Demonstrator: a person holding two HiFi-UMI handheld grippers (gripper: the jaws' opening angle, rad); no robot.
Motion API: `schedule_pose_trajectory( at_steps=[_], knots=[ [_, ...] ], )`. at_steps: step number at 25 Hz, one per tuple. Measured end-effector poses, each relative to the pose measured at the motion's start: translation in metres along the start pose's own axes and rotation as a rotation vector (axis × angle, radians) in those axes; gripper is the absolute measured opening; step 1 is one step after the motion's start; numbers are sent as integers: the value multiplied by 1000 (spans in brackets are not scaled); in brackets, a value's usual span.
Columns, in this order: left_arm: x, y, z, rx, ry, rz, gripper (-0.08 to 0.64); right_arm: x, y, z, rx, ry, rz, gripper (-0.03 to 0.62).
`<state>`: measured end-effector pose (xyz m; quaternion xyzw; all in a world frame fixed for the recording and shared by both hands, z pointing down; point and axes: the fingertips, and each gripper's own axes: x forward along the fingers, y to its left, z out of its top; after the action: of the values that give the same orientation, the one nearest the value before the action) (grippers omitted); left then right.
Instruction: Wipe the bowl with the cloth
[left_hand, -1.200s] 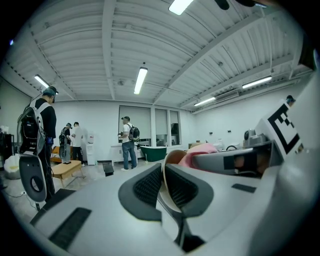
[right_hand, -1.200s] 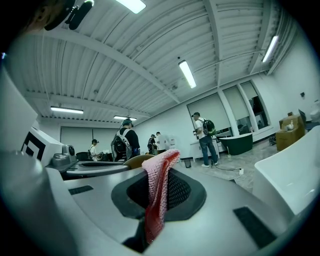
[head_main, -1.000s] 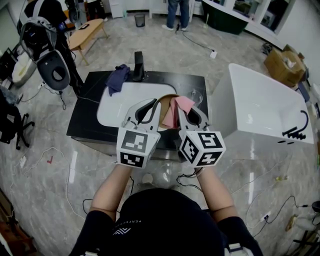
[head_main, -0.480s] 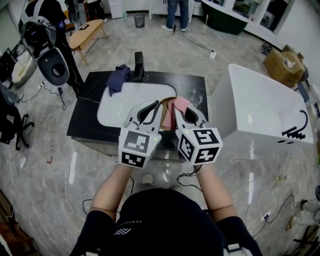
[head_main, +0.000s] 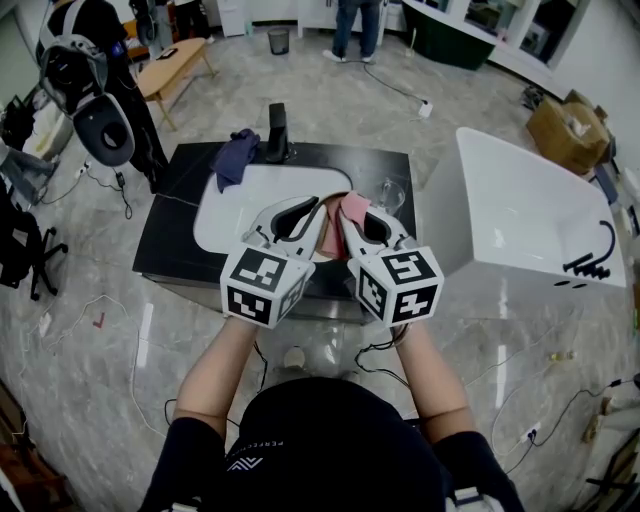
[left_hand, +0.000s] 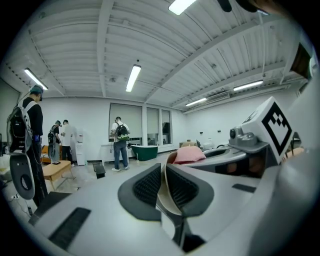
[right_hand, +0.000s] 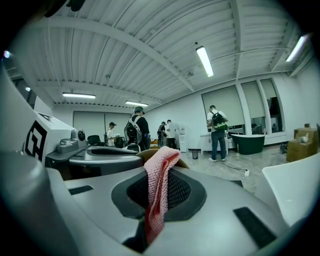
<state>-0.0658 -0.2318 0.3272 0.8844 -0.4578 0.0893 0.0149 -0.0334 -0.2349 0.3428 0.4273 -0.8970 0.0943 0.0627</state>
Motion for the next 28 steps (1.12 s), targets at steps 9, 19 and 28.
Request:
schedule_pose_trajectory(
  at_steps=[9, 19, 28],
  knots=[
    [6, -4, 7, 103, 11, 12, 29, 7, 12, -7, -121, 77, 54, 43],
    [6, -3, 5, 109, 14, 18, 29, 7, 30, -19, -220, 138, 162, 43],
    [9, 2, -2, 96, 34, 36, 28, 5, 48, -44, -340, 255, 267, 43]
  ],
)
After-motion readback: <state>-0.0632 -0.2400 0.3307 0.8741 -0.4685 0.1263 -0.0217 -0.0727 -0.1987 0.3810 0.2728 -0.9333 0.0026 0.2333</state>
